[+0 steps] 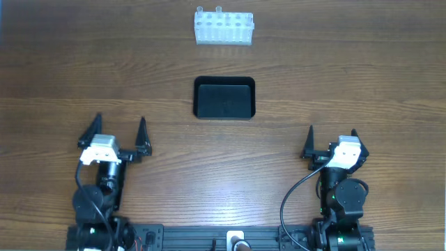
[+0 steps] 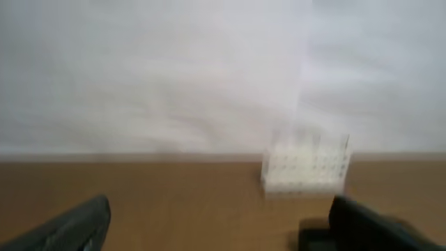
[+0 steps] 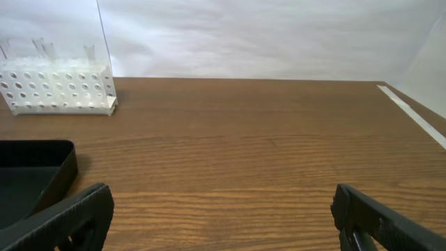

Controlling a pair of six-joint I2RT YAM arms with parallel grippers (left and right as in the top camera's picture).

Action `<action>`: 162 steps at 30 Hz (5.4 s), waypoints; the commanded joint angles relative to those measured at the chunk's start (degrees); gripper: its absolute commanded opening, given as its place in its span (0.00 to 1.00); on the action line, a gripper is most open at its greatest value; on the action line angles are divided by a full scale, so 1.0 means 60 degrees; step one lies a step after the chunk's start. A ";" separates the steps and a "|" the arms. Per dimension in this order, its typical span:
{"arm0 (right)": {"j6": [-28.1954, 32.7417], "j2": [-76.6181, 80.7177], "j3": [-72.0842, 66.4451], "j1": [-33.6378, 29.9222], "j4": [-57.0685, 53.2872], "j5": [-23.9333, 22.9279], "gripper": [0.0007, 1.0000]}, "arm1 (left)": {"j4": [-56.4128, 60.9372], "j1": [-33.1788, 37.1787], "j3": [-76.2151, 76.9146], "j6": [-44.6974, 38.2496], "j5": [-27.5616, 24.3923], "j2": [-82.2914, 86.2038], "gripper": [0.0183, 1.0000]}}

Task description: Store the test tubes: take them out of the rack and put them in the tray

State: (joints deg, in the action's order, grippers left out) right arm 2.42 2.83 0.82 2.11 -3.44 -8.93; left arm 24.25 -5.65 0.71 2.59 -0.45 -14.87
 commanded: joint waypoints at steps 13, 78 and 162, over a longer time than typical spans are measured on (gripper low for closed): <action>0.0036 -0.0047 -0.0087 -0.0080 0.0004 0.0051 0.99 | 0.3595 -0.1337 0.4047 -0.0076 0.0583 -0.8816 1.00; 0.0036 -0.0047 -0.0087 -0.0080 0.0004 0.0051 0.99 | -0.0896 -0.2051 1.5839 0.0754 0.1195 -1.9937 0.71; 0.0036 -0.0047 -0.0087 -0.0080 0.0004 0.0051 0.99 | -0.6736 -0.2983 1.5868 0.1180 0.1239 -1.4936 0.07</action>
State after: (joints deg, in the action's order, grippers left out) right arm 2.39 2.83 0.82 2.00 -3.42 -8.91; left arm -12.16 -22.59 95.83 4.49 6.94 -104.81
